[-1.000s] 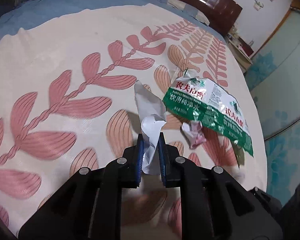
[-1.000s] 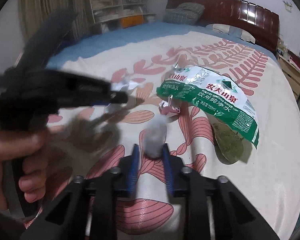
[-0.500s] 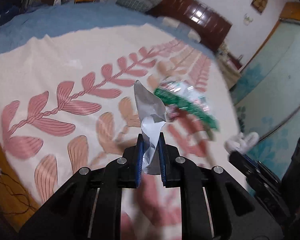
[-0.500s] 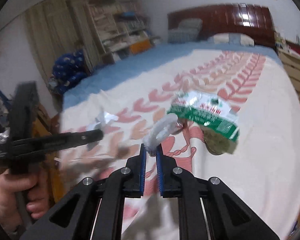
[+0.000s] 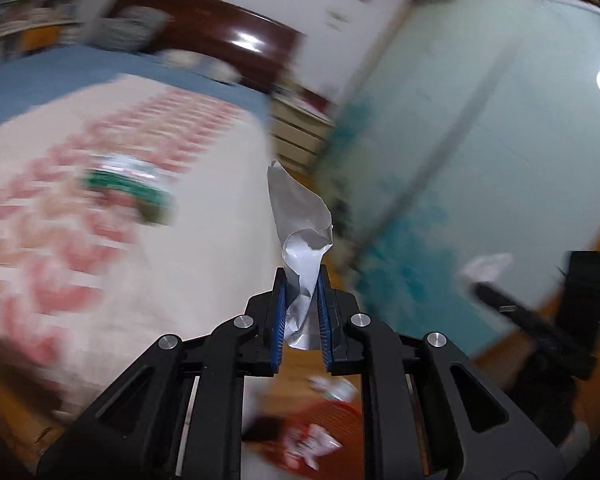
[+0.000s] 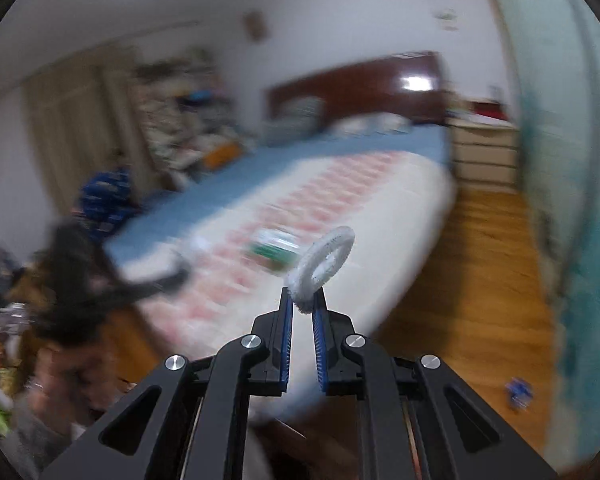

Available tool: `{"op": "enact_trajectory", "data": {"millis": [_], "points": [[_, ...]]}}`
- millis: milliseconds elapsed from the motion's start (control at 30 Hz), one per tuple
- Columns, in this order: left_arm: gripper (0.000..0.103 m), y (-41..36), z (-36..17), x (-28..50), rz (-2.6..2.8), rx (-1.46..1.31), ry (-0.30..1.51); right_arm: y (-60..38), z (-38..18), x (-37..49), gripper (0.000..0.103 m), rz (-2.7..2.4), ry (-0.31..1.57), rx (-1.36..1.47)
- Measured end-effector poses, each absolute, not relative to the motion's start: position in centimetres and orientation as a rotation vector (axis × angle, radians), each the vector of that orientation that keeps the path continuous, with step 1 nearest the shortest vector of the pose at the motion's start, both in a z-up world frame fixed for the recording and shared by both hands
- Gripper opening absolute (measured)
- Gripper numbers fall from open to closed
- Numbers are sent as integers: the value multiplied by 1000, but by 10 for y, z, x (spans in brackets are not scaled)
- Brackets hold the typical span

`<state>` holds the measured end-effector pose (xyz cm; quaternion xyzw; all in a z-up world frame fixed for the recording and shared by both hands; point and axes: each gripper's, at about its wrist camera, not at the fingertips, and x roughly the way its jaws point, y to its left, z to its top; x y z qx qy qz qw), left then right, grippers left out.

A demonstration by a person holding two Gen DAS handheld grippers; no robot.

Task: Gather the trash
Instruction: 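Carry both items over the red wastebasket and open both tools, then bring both tools back to the trash on the bed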

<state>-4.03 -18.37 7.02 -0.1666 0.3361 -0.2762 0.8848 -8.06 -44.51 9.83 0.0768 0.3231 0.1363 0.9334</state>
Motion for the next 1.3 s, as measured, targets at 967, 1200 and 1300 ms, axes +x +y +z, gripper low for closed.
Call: {"op": "enact_trajectory", "data": {"millis": [967,1200,1300], "points": [[41,-483,-139,-74,-727,69,1484,-583,-187,-169,35,-56,1196,602],[60,-476,-132,-75,-719,58,1452,-586,-177,-168,54,-104,1170,581],[60,-469,-126,-73,-718,22,1427,-585,-171,-165,54,-104,1156,580]]}}
